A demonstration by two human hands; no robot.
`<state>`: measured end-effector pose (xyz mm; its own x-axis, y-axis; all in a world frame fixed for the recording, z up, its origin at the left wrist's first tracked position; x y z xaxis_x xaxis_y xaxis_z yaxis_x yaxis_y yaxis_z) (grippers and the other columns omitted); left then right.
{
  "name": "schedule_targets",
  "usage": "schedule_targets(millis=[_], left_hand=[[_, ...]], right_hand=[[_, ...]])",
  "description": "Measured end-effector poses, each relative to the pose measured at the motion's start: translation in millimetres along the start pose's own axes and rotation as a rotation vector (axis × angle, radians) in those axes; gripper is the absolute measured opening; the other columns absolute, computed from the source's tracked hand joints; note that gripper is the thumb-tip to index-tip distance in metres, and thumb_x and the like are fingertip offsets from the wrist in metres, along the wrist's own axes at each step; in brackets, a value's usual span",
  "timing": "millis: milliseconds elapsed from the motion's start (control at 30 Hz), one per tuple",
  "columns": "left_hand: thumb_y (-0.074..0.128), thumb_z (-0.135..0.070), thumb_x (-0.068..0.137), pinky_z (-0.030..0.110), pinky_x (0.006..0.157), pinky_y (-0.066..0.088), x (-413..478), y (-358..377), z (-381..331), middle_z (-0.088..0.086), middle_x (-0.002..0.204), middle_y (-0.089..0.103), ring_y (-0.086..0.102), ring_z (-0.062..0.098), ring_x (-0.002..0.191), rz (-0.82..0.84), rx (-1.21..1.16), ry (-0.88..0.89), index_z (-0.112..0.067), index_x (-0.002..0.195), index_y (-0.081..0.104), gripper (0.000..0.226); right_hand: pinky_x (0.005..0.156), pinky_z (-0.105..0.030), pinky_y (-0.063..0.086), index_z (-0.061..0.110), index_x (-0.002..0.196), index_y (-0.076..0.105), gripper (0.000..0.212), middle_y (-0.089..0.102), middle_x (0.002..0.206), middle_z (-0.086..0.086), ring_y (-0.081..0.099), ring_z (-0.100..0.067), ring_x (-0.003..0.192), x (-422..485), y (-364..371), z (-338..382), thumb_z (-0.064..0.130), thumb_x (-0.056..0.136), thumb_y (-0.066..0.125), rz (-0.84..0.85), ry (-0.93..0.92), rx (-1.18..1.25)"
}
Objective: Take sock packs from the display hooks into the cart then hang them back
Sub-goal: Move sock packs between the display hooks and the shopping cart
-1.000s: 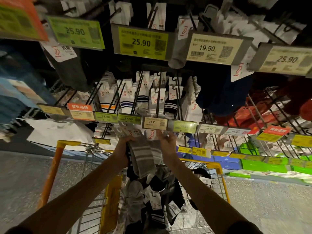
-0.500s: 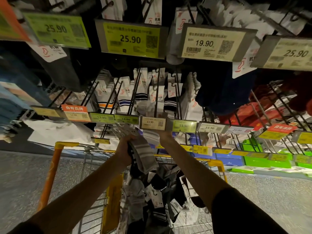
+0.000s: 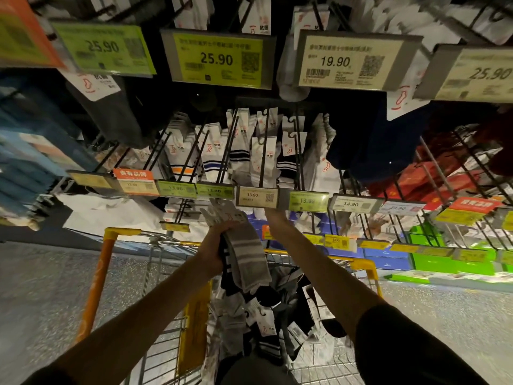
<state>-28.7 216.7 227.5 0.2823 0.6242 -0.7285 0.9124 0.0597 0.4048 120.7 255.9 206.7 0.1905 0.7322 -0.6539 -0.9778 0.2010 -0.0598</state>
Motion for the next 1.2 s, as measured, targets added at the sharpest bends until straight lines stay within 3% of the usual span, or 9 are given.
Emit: schedule_targets(millis=[100,200,300,467,633,800,900,1100,1200], left_hand=[[0.055,-0.021,0.093,0.033,0.066,0.055,-7.1,3.9,3.5,0.012,0.077,0.070,0.068,0.025,0.064,0.034,0.051,-0.008,-0.007,0.091,0.067,0.018],[0.059,-0.027,0.094,0.034,0.067,0.057,-13.1,3.7,8.2,0.015,0.085,0.071,0.069,0.026,0.069,0.028,0.125,-0.004,-0.007,0.097,0.068,0.023],[0.063,-0.032,0.092,0.036,0.071,0.056,-19.3,3.6,11.9,0.019,0.095,0.069,0.068,0.029,0.074,0.029,0.167,-0.032,-0.005,0.106,0.069,0.032],[0.061,-0.031,0.092,0.038,0.072,0.056,-27.0,-1.0,19.6,0.017,0.091,0.074,0.071,0.031,0.073,0.034,0.174,-0.075,-0.007,0.098,0.074,0.028],[0.057,-0.022,0.094,0.038,0.071,0.050,-34.4,-15.2,22.5,0.015,0.073,0.072,0.069,0.028,0.060,0.004,0.169,-0.063,-0.008,0.070,0.076,0.034],[0.057,-0.018,0.091,0.031,0.060,0.052,-40.0,-26.6,19.2,0.013,0.073,0.068,0.065,0.026,0.060,-0.052,0.146,-0.052,-0.006,0.088,0.063,0.014],[0.062,-0.021,0.084,0.034,0.066,0.052,-40.5,-27.8,15.4,0.016,0.087,0.067,0.065,0.029,0.070,-0.044,0.121,-0.038,-0.005,0.102,0.062,0.024],[0.058,-0.018,0.091,0.036,0.070,0.050,-37.9,-24.5,13.1,0.018,0.090,0.068,0.064,0.031,0.077,-0.080,0.180,-0.032,-0.001,0.106,0.063,0.024],[0.058,-0.015,0.092,0.035,0.068,0.050,-36.3,-21.0,10.2,0.012,0.070,0.071,0.063,0.031,0.072,-0.118,0.167,-0.029,-0.005,0.090,0.064,0.012]], right_hand=[[0.058,-0.019,0.046,0.017,0.096,0.063,0.017,0.065,0.081,0.000,0.057,-0.008,0.066,-26.9,6.9,-15.3,0.029,0.099,0.053,0.187,-0.001,0.098],[0.068,-0.028,0.056,0.010,0.103,0.070,0.034,0.074,0.090,-0.007,0.070,-0.018,0.077,-42.8,5.7,-48.0,0.041,0.095,0.057,0.333,0.072,0.241],[0.074,-0.033,0.057,0.008,0.106,0.069,0.034,0.073,0.103,-0.010,0.070,-0.022,0.089,-50.0,1.9,-65.0,0.038,0.095,0.057,0.355,0.109,0.403],[0.084,-0.037,0.057,0.002,0.122,0.060,0.032,0.067,0.115,-0.015,0.066,-0.025,0.096,-58.0,-7.8,-76.4,0.018,0.095,0.059,0.316,0.110,0.452],[0.077,-0.037,0.059,0.004,0.110,0.066,0.021,0.072,0.105,-0.015,0.071,-0.024,0.086,-63.5,-20.9,-88.2,0.009,0.090,0.063,0.223,0.099,0.510],[0.072,-0.036,0.060,0.001,0.116,0.063,0.026,0.074,0.098,-0.012,0.072,-0.025,0.083,-71.2,-29.5,-88.9,-0.002,0.090,0.060,0.153,-0.031,0.551],[0.077,-0.035,0.060,-0.002,0.118,0.062,0.030,0.071,0.104,-0.016,0.071,-0.027,0.087,-69.8,-30.6,-75.0,-0.005,0.088,0.063,0.064,-0.133,0.475],[0.060,-0.020,0.055,0.008,0.105,0.066,0.018,0.075,0.080,0.005,0.071,-0.011,0.073,-59.3,-22.4,-51.3,0.002,0.088,0.067,0.007,-0.206,0.354],[0.073,-0.028,0.058,0.010,0.105,0.067,0.018,0.076,0.091,0.000,0.072,-0.020,0.088,-54.5,-18.2,-45.7,0.006,0.087,0.069,0.001,-0.242,0.374]])
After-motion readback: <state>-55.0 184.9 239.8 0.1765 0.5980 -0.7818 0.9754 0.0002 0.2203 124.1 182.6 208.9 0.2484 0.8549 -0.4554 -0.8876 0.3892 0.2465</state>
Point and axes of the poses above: each hand's wrist, its own x-axis towards the middle knuckle, its own y-axis out of the palm, z = x × y, the point moved 3 cm from there along x, towards the middle knuckle
